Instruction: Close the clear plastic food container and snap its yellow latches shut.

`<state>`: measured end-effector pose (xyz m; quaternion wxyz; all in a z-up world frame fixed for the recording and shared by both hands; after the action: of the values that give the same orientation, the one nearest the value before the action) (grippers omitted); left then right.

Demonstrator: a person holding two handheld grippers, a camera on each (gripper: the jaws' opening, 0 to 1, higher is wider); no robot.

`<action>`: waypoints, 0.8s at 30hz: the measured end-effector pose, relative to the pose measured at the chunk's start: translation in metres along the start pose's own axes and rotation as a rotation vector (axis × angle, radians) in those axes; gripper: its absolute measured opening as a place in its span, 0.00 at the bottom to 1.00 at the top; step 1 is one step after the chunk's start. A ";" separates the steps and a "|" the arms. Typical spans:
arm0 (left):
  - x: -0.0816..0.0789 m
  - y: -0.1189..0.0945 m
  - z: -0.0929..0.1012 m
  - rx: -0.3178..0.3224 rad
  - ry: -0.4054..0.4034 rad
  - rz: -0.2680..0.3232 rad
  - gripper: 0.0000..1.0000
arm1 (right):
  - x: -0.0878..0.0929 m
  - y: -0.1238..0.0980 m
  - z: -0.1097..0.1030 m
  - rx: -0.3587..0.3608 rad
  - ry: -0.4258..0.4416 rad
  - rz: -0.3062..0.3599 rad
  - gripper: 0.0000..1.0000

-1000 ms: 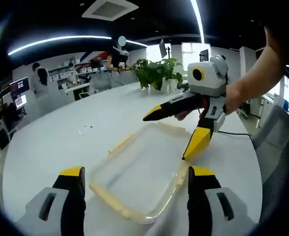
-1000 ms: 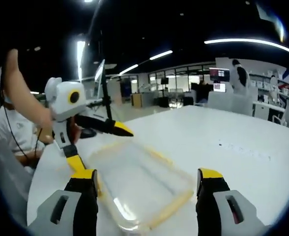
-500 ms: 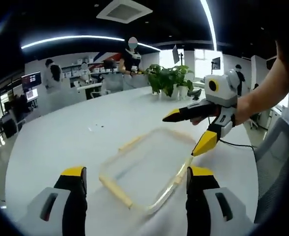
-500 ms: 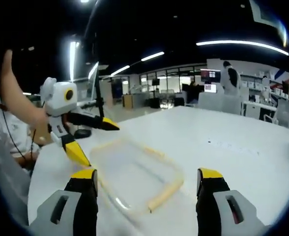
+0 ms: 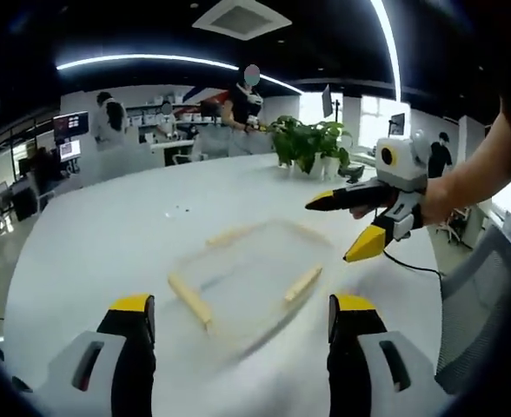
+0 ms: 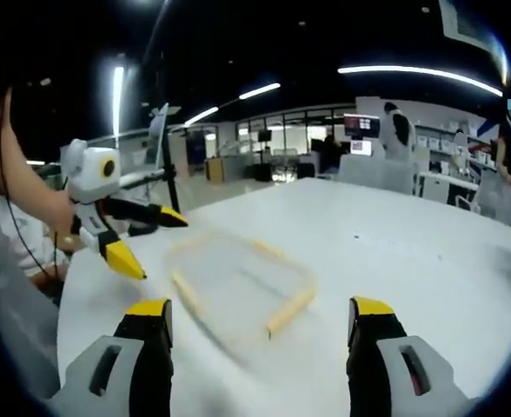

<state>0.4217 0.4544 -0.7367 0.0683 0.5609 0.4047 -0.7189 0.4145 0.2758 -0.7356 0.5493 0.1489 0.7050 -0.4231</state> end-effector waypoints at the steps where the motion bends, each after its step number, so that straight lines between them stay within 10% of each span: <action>1: 0.003 -0.003 0.000 -0.004 -0.011 -0.004 0.82 | 0.001 0.000 0.001 0.006 0.012 -0.003 0.83; 24: 0.021 -0.033 0.002 -0.051 -0.106 -0.014 0.80 | 0.011 -0.024 -0.011 0.033 0.056 -0.014 0.81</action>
<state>0.3944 0.4824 -0.7375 0.0990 0.5174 0.4225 -0.7375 0.3875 0.2670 -0.7349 0.5241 0.1648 0.7141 -0.4340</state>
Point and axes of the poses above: the point that each gripper's makers call its tool centre point, and the gripper's own axes: y roughly forward along the fingers, z roughly to its right, x roughly out of its underside, the point moved 3 cm from there along -y, roughly backward along the fingers, and after that the axes turned 5 degrees about -z, right-handed, at the moved point
